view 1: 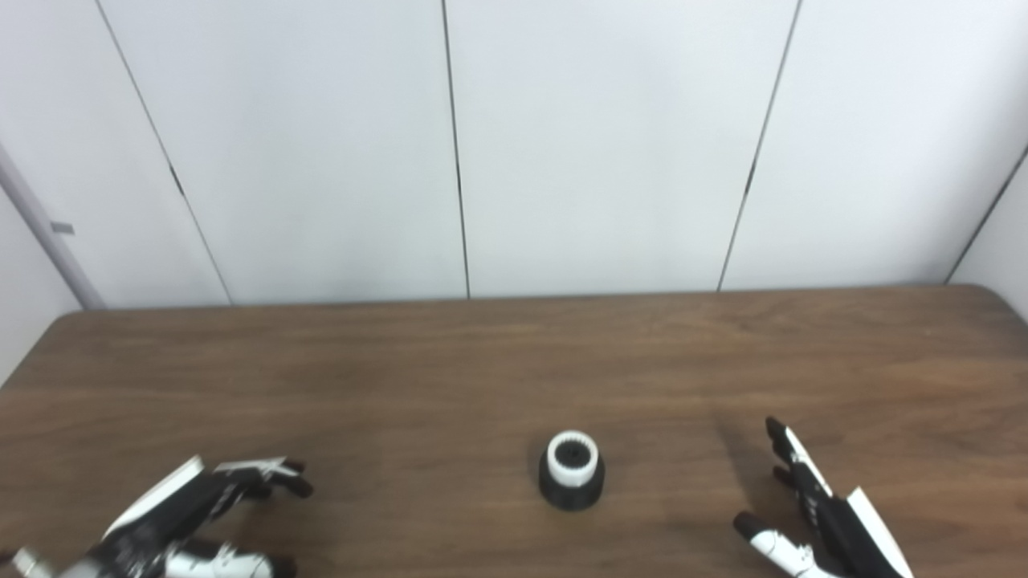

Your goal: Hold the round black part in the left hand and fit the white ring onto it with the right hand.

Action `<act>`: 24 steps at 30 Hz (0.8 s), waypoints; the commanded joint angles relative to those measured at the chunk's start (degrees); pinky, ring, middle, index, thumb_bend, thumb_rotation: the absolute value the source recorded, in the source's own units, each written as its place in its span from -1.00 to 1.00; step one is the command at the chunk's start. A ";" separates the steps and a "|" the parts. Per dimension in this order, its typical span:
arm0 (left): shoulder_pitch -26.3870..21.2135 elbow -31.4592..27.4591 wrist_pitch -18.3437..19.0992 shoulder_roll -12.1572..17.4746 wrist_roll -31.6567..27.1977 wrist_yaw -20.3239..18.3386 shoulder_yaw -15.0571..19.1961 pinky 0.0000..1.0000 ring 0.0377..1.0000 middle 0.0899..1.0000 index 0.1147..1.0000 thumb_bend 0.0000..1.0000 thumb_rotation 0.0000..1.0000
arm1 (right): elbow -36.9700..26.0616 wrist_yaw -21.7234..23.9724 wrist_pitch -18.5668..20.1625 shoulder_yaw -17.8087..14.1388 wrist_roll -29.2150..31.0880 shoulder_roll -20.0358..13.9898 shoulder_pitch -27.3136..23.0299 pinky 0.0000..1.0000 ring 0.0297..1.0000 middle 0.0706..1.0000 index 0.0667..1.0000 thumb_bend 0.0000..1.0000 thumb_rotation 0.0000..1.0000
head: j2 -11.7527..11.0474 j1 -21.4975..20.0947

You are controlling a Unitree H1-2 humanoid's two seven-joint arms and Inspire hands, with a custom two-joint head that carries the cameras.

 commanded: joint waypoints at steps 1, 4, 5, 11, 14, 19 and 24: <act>2.31 -0.37 -1.93 -3.21 -1.61 3.18 2.34 0.81 0.82 0.78 0.56 0.53 -0.47 | -1.13 0.45 0.15 0.58 0.87 0.23 0.72 0.85 1.00 1.00 1.00 -0.08 0.16 | -0.04 -0.12; 4.63 0.70 -4.57 -10.16 -4.96 7.00 5.60 0.77 0.85 0.84 0.68 0.36 -0.15 | -1.05 0.23 -0.45 0.63 1.26 0.32 1.04 0.82 1.00 1.00 1.00 -0.13 0.19 | -0.15 -0.25; 5.07 0.98 -4.97 -11.97 -6.16 7.64 6.32 0.90 0.92 0.92 0.72 0.23 0.00 | -1.00 0.16 -0.56 0.62 1.36 0.36 1.10 0.80 1.00 1.00 1.00 -0.14 0.21 | -0.19 -0.29; 7.51 4.23 -10.70 -21.32 -6.36 11.65 7.10 1.00 0.96 0.96 0.78 -0.13 0.29 | -0.53 -0.13 -1.22 0.39 3.09 0.78 1.20 0.82 1.00 1.00 1.00 -0.18 0.25 | -0.51 -0.59; 7.69 4.82 -13.94 -23.22 -3.26 14.06 6.90 0.93 0.92 0.91 0.73 -0.27 0.17 | -0.16 -0.44 -1.81 0.28 3.40 0.94 1.08 0.80 0.99 1.00 1.00 -0.22 0.22 | -0.53 -0.69; 8.07 5.82 -20.67 -24.73 3.78 18.24 6.18 0.82 0.86 0.85 0.68 -0.43 -0.22 | -0.45 -1.18 -1.78 0.29 2.71 1.19 1.05 0.76 0.95 1.00 1.00 -0.25 0.20 | 0.00 -1.24; 7.93 6.75 -25.15 -25.34 9.39 20.93 5.24 0.72 0.78 0.77 0.58 -0.49 -0.56 | 0.05 -1.64 -2.37 0.53 2.57 1.08 0.99 0.77 0.96 1.00 1.00 -0.31 0.13 | -0.24 -1.37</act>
